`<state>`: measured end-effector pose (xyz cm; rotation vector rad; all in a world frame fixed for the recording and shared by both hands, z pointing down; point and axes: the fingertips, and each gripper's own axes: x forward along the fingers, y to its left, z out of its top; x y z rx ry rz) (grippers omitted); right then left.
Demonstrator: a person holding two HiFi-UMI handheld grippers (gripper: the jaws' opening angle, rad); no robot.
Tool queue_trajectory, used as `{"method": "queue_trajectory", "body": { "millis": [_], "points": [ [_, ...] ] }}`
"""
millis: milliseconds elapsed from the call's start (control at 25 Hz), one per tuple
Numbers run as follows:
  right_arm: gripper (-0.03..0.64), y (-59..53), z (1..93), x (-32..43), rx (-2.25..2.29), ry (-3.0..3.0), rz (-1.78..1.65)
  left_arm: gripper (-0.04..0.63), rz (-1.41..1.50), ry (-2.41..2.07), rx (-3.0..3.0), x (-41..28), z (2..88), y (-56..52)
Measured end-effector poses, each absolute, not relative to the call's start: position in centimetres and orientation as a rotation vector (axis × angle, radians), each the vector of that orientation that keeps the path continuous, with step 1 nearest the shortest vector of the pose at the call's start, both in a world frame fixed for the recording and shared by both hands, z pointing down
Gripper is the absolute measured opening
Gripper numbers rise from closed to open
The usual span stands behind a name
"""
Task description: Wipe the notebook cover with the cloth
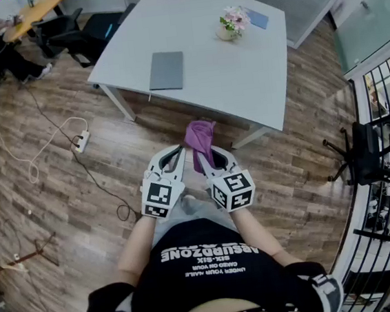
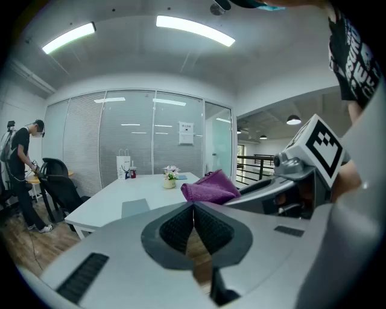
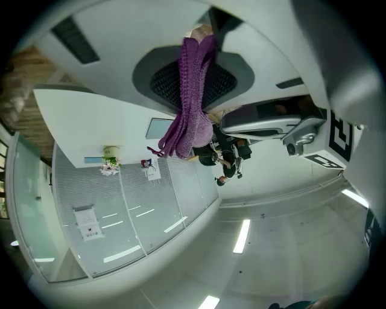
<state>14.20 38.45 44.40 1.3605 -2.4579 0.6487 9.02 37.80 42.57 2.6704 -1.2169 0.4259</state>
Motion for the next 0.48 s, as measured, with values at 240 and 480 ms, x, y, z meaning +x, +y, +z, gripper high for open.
{"method": "queue_trajectory", "body": {
  "millis": [240,480],
  "points": [
    [0.078,36.5,44.1,14.7,1.376,-2.475,0.593,0.017,0.391,-1.238,2.678,8.9,42.5,36.3],
    [0.078,35.3,44.7,13.3,1.374,-2.441,0.575,0.017,0.377,-1.237,2.66,7.5,43.0,35.3]
  ]
}}
